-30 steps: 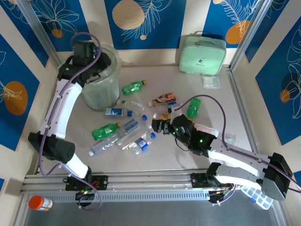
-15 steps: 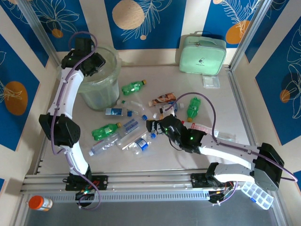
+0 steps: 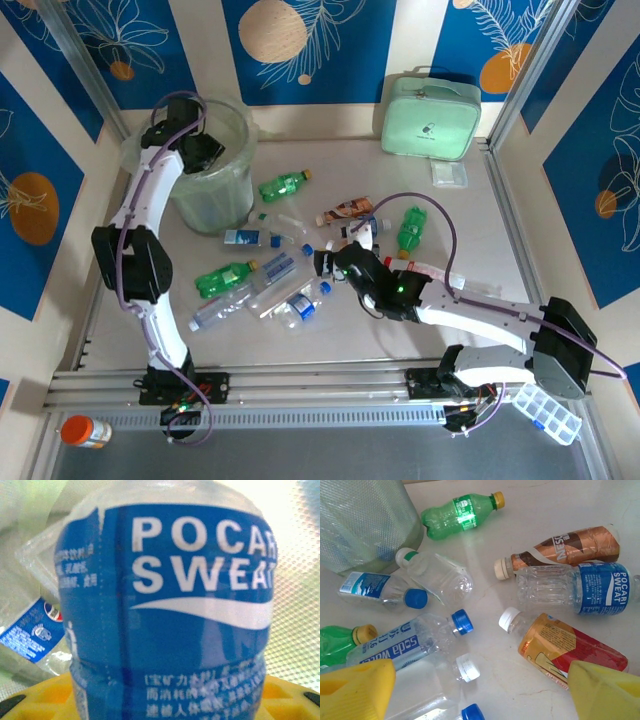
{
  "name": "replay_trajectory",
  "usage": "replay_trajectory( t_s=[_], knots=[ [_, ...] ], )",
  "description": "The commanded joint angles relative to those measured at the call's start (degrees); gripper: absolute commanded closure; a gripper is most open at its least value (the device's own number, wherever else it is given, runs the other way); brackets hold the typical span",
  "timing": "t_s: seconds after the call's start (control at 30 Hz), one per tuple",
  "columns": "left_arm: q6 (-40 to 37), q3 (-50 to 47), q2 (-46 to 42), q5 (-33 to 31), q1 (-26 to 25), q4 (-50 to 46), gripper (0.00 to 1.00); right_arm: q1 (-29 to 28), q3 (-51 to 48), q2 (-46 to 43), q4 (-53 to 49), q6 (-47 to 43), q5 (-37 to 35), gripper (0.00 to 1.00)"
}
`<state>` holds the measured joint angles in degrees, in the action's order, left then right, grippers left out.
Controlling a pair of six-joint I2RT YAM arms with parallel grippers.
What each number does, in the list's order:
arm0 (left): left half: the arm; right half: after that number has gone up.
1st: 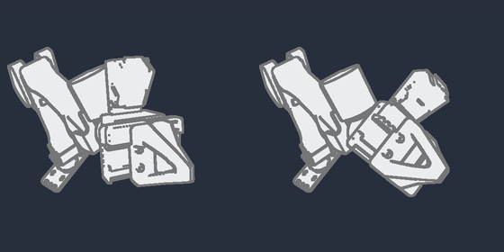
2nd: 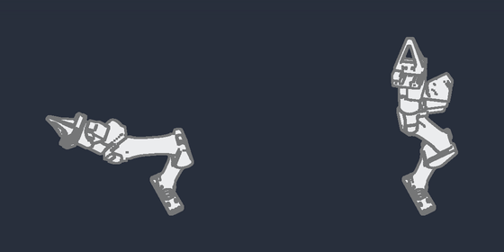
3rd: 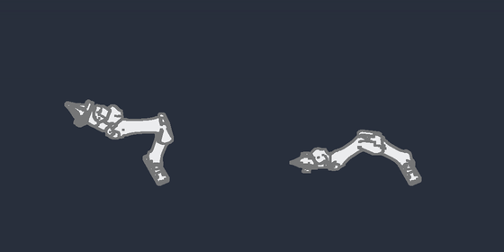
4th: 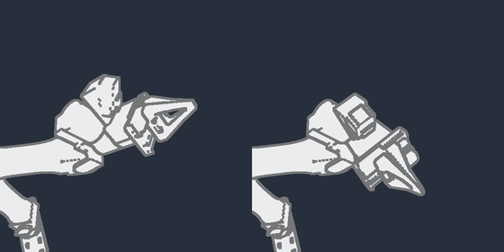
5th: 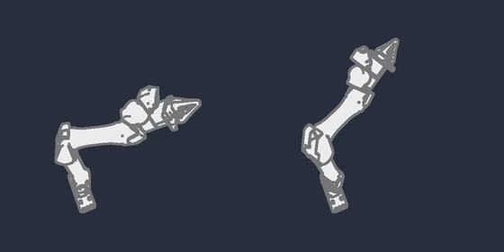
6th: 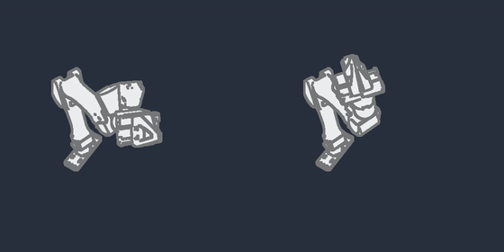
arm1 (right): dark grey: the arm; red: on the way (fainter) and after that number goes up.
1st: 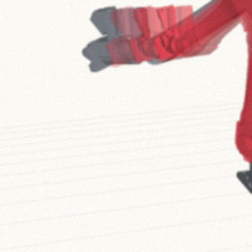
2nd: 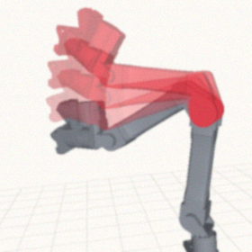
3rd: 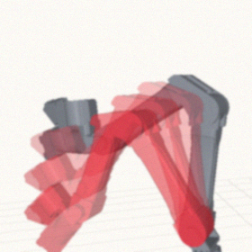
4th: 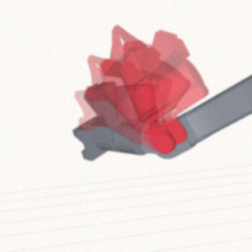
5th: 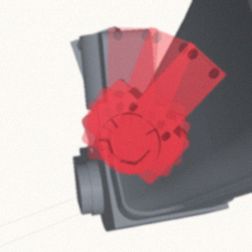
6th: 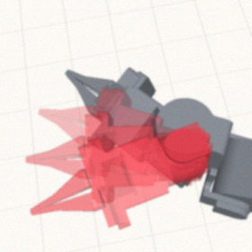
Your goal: Put the plastic bottles in the bin
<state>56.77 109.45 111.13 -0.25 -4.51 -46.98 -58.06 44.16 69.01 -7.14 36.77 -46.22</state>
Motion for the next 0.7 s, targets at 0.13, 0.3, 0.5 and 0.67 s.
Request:
replay_trajectory(
  t_s=[0.13,0.3,0.5,0.67],
  knots=[
    [7.6,-2.6,1.4,-1.6,0.4,1.3,0.51,-0.7,2.6,1.1,-1.0,1.7,-3.5,0.10],
    [9.7,-3.1,4.0,-1.5,0.6,1.6,0.45,-0.9,2.9,1.5,-1.3,1.6,-4.4,0.10],
    [10.5,-3.0,6.8,-0.7,0.6,2.7,0.35,-1.2,2.8,1.4,-0.8,1.0,-4.2,0.10],
    [10.7,-2.0,8.3,-0.2,0.6,2.6,0.26,-1.3,2.5,1.4,0.2,0.2,-3.6,0.10]
  ],
)
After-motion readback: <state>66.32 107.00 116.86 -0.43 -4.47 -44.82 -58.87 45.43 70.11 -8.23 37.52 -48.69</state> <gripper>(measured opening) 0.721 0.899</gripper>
